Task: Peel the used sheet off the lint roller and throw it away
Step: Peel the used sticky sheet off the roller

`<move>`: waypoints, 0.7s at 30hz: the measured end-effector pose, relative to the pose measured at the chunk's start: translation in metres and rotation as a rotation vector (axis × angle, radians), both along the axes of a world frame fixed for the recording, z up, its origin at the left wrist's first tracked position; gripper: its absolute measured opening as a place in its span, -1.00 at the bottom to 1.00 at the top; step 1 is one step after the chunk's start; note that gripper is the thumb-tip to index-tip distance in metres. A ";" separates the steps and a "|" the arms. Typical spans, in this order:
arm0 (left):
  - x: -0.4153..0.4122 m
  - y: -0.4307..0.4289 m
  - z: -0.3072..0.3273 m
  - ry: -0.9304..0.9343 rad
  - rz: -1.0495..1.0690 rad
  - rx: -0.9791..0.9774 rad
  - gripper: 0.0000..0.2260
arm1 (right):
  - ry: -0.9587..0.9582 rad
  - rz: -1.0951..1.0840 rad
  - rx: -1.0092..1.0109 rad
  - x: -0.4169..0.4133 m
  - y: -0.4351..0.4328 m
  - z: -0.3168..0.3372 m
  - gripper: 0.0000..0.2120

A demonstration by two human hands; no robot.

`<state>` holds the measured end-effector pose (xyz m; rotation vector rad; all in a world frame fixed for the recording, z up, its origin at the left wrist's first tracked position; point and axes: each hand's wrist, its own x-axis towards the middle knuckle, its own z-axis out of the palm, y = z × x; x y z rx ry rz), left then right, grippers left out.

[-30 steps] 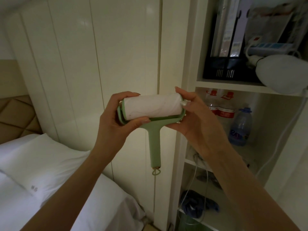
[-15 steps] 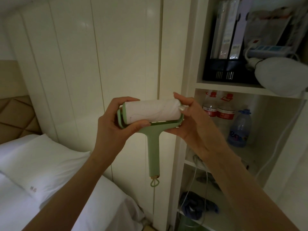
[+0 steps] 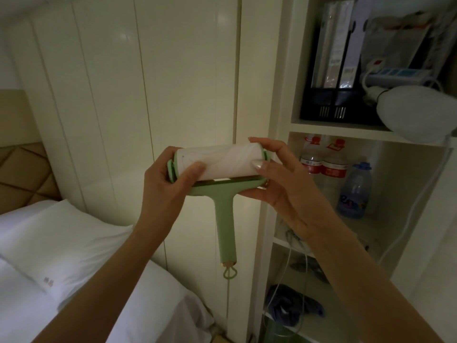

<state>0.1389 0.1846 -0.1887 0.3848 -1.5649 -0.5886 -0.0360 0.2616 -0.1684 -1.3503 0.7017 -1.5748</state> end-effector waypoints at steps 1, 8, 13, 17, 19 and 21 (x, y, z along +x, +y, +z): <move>0.000 0.002 0.001 -0.025 -0.035 0.006 -0.72 | 0.013 -0.038 -0.010 0.000 -0.001 0.000 -0.69; -0.002 0.007 0.001 -0.079 -0.243 -0.032 -0.46 | -0.061 -0.168 0.081 0.000 -0.006 -0.003 -0.71; 0.000 0.003 -0.002 0.006 -0.195 0.096 -0.61 | 0.023 -0.030 -0.014 -0.007 -0.003 -0.004 -0.61; -0.004 0.005 0.000 -0.013 -0.177 0.103 -0.57 | 0.013 -0.079 -0.015 -0.007 -0.007 -0.006 -0.65; -0.005 0.005 0.000 -0.040 -0.208 0.068 -0.50 | 0.019 -0.169 0.013 -0.004 -0.009 -0.007 -0.67; -0.006 0.004 0.000 -0.076 -0.186 0.014 -0.57 | 0.012 -0.201 0.031 -0.003 -0.012 -0.009 -0.68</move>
